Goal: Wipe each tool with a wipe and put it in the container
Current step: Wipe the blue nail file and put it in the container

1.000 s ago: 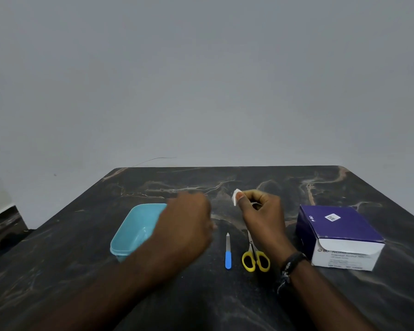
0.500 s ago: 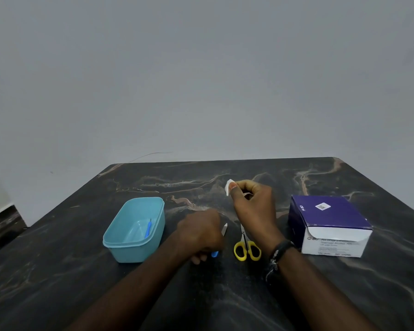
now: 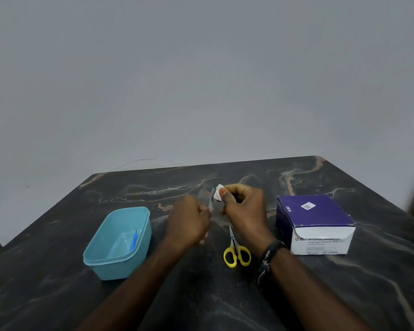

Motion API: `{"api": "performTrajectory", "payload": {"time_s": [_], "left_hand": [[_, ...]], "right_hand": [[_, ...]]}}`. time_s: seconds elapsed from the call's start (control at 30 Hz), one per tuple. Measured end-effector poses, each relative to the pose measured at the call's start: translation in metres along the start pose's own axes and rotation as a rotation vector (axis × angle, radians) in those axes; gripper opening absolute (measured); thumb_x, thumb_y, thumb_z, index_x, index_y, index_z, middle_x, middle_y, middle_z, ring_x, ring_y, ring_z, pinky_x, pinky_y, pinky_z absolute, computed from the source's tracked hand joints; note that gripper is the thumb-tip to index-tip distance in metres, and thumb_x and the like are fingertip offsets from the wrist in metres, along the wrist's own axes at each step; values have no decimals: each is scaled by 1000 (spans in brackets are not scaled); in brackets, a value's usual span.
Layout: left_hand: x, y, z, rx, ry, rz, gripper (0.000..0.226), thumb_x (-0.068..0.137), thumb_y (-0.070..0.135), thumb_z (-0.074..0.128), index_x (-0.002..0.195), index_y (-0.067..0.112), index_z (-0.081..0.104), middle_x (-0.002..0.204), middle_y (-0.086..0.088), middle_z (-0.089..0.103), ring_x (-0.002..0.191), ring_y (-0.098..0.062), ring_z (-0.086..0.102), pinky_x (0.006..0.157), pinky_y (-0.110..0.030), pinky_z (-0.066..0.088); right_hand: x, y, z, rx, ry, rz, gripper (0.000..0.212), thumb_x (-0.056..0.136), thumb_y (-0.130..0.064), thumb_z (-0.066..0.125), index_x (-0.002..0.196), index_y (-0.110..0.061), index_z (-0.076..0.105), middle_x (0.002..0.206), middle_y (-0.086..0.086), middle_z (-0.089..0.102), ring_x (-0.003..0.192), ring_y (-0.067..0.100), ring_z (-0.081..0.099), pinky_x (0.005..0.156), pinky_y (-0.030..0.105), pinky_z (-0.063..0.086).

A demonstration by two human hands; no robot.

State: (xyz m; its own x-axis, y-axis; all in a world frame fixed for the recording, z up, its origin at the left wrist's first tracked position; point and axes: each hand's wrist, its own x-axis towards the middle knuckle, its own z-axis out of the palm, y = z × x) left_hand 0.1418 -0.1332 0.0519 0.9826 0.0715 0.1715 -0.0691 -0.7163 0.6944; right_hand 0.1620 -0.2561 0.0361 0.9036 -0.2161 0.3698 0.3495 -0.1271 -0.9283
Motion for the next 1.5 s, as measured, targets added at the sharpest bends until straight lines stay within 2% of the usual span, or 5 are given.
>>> {"api": "performTrajectory", "payload": {"time_s": [0.17, 0.43, 0.77, 1.0, 1.5], "left_hand": [[3, 9, 18, -576, 172, 69, 13, 93, 15, 62, 88, 3, 60, 66, -16, 68, 46, -20, 64, 44, -33, 56], [5, -3, 28, -786, 186, 75, 5, 90, 6, 63, 90, 2, 62, 73, -19, 68, 53, -24, 66, 51, -36, 59], [2, -9, 19, -860, 189, 73, 4, 91, 6, 62, 92, 2, 61, 78, -20, 68, 52, -19, 64, 49, -30, 57], [3, -12, 24, -841, 165, 77, 5, 91, 10, 64, 89, 5, 62, 73, -17, 68, 53, -23, 65, 52, -35, 59], [2, -15, 31, -811, 118, 92, 6, 91, 10, 63, 91, 4, 62, 74, -17, 69, 50, -17, 65, 48, -28, 55]], "right_hand": [[2, -3, -4, 81, 13, 66, 10, 89, -15, 66, 81, -11, 72, 72, 7, 72, 53, 10, 62, 49, 18, 47], [4, -7, -8, 154, -9, 127, 11, 90, -11, 64, 81, -8, 70, 65, 2, 66, 45, 0, 58, 41, 11, 39], [4, -6, -7, 110, 23, 89, 9, 88, -16, 67, 83, -13, 74, 62, -3, 68, 50, 5, 56, 43, 14, 41], [2, -5, -5, 108, -36, 140, 9, 88, -17, 66, 86, -12, 74, 69, 0, 70, 54, 7, 57, 43, 18, 41], [0, -1, -3, 157, -147, 200, 14, 88, -19, 65, 87, -10, 75, 69, 11, 68, 60, 13, 58, 51, 29, 43]]}}
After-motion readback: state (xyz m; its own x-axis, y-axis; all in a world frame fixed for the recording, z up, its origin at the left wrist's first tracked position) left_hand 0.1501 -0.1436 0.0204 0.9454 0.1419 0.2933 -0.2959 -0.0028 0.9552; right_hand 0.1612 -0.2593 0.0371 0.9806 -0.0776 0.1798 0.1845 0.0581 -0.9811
